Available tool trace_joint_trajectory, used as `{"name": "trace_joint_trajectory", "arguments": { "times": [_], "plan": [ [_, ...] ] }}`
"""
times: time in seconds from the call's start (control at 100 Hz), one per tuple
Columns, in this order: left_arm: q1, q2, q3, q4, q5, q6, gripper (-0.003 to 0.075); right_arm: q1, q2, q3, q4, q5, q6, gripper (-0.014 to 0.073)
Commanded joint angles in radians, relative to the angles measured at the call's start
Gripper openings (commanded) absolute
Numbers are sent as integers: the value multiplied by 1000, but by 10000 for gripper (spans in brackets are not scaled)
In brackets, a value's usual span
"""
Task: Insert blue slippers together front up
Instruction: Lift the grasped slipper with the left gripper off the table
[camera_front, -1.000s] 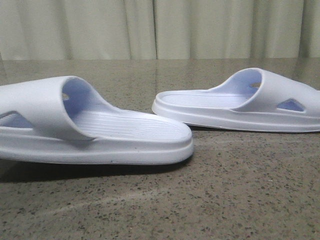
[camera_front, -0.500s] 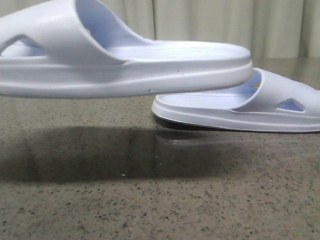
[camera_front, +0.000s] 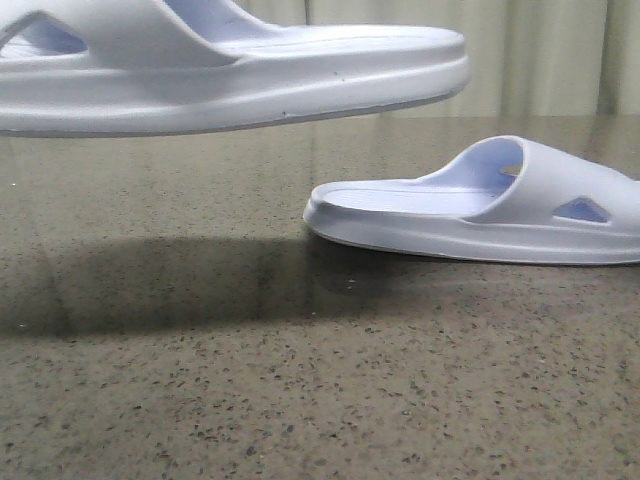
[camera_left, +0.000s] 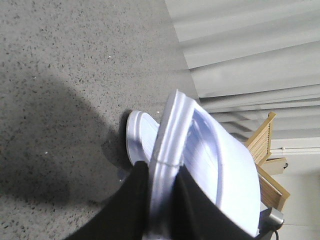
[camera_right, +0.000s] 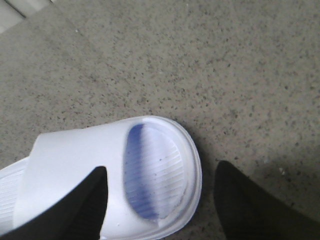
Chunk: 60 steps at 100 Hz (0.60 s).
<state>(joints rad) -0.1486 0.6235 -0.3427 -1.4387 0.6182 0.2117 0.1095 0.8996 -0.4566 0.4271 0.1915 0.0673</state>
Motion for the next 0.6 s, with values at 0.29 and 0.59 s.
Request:
{"name": "trace_joint_trajectory", "arguments": {
  "times": [0.29, 0.59],
  "plan": [
    [2, 0, -28, -62, 1, 3, 16, -4, 116, -26, 69, -117, 0, 392],
    [2, 0, -28, -65, 1, 3, 16, -4, 152, -26, 111, -127, 0, 392]
  ]
}}
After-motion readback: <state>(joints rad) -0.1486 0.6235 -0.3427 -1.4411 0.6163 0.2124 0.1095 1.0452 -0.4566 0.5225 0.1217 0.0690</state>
